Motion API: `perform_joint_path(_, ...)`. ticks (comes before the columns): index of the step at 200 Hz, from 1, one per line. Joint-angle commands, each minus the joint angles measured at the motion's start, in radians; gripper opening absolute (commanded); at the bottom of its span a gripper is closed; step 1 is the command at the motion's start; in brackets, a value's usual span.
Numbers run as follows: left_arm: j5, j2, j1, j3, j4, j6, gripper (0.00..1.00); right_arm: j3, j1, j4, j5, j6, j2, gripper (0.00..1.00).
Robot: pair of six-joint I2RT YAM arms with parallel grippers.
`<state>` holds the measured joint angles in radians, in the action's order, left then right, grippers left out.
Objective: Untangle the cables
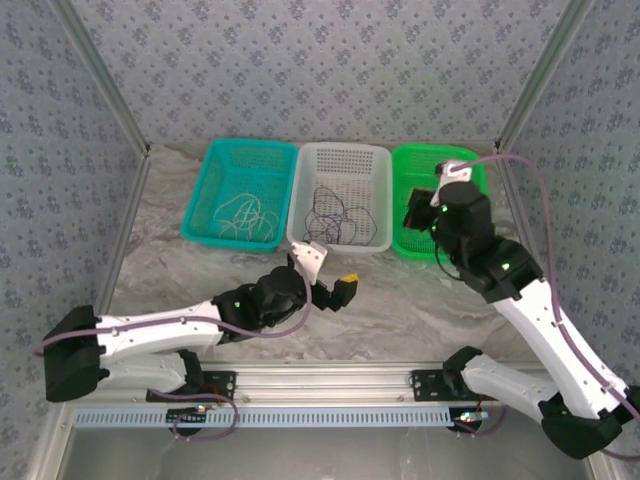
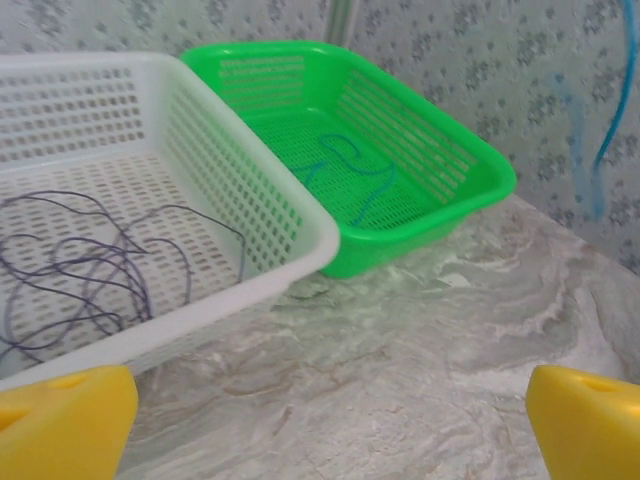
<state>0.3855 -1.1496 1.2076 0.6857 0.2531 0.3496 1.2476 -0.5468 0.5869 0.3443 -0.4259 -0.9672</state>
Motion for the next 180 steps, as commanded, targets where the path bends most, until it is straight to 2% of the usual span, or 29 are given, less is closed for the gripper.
perform_joint_path(1, 0.112, 0.050, 0.004, -0.027, -0.063, 0.004, 1.00, 0.007, 0.126, 0.035, -0.025, 0.149, -0.062, 0.00)
perform_joint_path(25, 0.129, 0.091, -0.016, -0.053, -0.092, 0.035, 1.00, -0.028, 0.260, -0.047, -0.198, 0.180, -0.168, 0.00)
perform_joint_path(47, 0.132, 0.137, -0.045, -0.083, -0.113, 0.062, 0.99, -0.046, 0.310, -0.101, -0.246, 0.206, -0.276, 0.00)
perform_joint_path(93, 0.147, 0.271, -0.111, -0.149, -0.191, 0.107, 0.99, -0.026, 0.407, -0.115, -0.265, 0.210, -0.495, 0.00)
perform_joint_path(126, 0.182, 0.372, -0.137, -0.185, -0.253, 0.115, 1.00, 0.043, 0.423, -0.047, -0.237, 0.238, -0.619, 0.04)
perform_joint_path(145, 0.215, 0.423, -0.151, -0.199, -0.294, 0.130, 1.00, 0.086, 0.419, -0.005, -0.200, 0.246, -0.669, 0.29)
perform_joint_path(168, 0.251, 0.470, -0.176, -0.198, -0.368, 0.156, 0.99, 0.069, 0.410, -0.023, -0.160, 0.248, -0.649, 0.84)
perform_joint_path(177, 0.255, 0.484, -0.186, -0.194, -0.396, 0.161, 0.99, 0.034, 0.404, -0.052, -0.153, 0.251, -0.614, 0.98)
perform_joint_path(180, 0.258, 0.488, -0.189, -0.191, -0.406, 0.162, 0.99, 0.019, 0.401, -0.067, -0.153, 0.253, -0.597, 1.00)
